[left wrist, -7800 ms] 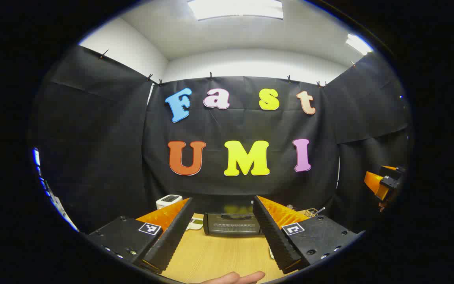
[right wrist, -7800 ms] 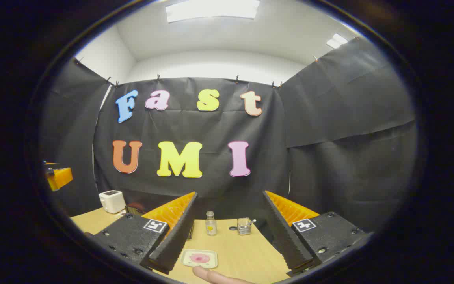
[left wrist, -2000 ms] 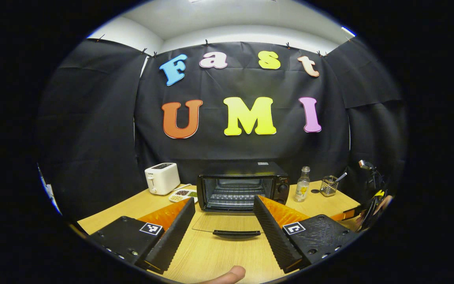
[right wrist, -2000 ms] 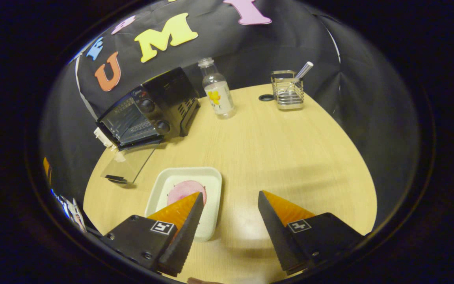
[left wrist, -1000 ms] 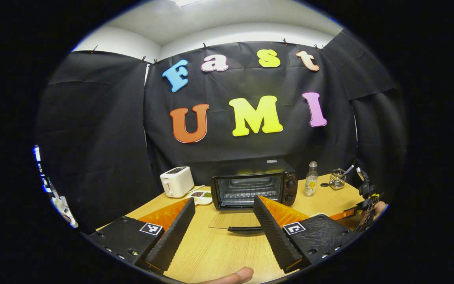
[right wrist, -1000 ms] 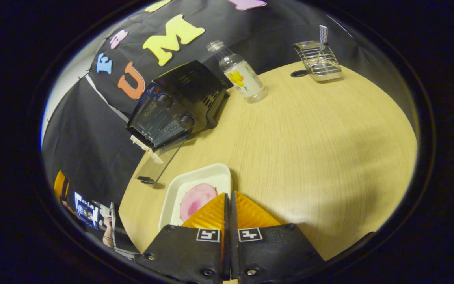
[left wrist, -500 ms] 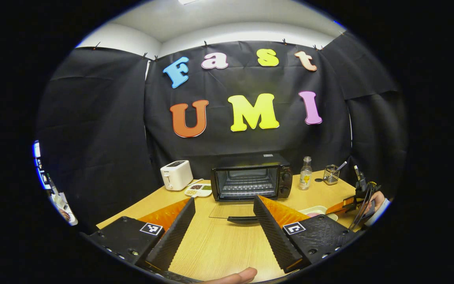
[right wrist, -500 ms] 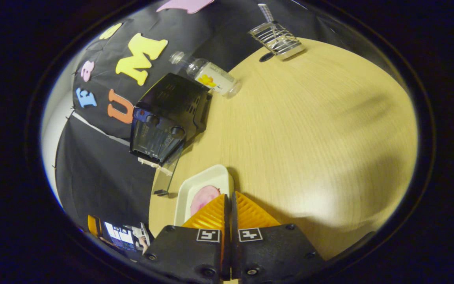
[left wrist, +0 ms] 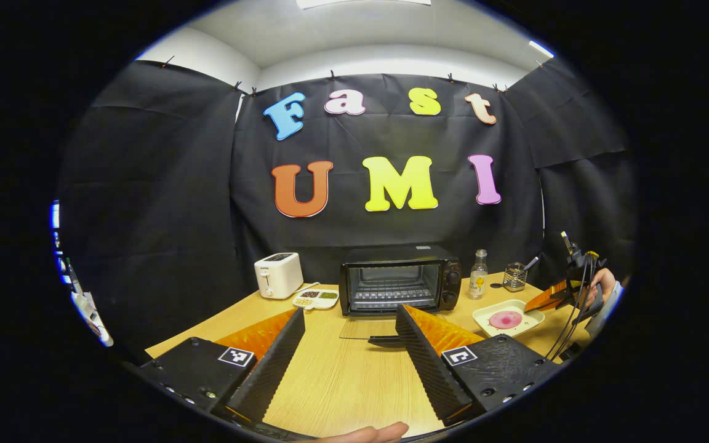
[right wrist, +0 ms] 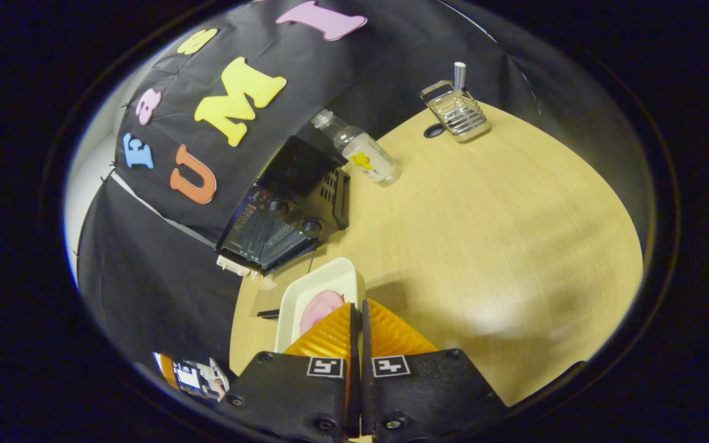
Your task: Open the electric oven with the left hand, put the food in, and close the electric oven.
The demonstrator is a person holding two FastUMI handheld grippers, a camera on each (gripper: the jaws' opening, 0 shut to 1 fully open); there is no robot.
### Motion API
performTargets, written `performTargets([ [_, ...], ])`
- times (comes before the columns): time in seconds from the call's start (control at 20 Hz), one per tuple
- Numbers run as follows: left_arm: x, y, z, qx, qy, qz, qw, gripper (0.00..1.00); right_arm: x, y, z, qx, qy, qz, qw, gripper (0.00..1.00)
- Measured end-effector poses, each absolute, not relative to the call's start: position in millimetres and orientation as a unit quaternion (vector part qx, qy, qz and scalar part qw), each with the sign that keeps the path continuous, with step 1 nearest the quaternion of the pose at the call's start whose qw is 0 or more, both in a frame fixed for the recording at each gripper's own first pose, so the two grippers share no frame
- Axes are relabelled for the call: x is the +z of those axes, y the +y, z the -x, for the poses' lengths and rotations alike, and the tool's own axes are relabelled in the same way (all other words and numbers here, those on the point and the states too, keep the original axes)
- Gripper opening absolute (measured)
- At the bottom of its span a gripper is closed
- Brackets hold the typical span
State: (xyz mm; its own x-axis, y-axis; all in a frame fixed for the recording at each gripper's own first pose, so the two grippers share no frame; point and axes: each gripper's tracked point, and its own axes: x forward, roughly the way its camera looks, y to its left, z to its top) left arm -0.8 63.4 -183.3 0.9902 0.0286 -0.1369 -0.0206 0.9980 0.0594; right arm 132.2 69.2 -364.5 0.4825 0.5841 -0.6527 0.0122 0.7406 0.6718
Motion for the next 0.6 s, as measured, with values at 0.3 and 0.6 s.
performTargets([
  [0.3,-167.9,87.4,-8.4,0.01,0.048,-0.02,0.999,0.95,-342.6,163.6,-153.8,0.174,0.463,-0.343,0.799,0.04],
  [0.6,-157.3,121.4,-4.1,0.031,0.046,-0.053,0.997,0.95,-353.5,248.9,-186.8,0.151,0.448,-0.369,0.8,0.04],
])
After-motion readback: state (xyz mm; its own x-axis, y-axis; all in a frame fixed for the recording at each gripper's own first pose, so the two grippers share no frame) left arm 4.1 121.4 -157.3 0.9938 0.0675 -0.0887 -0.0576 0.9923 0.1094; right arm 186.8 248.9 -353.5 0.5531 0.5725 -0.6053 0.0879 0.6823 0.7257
